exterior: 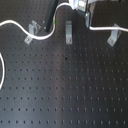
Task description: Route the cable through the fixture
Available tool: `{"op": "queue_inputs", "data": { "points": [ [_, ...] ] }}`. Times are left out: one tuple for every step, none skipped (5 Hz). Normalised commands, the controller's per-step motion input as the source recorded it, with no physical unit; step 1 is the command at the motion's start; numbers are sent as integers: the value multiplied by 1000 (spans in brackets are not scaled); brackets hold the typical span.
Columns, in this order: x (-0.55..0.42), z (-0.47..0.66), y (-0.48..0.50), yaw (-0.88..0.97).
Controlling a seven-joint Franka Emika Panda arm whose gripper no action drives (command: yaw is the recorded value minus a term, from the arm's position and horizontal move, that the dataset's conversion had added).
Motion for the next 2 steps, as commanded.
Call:
{"op": "queue_inputs", "data": {
  "points": [
    [-34, 8, -610, 0],
    [-78, 4, -603, 0]
  ]
}}
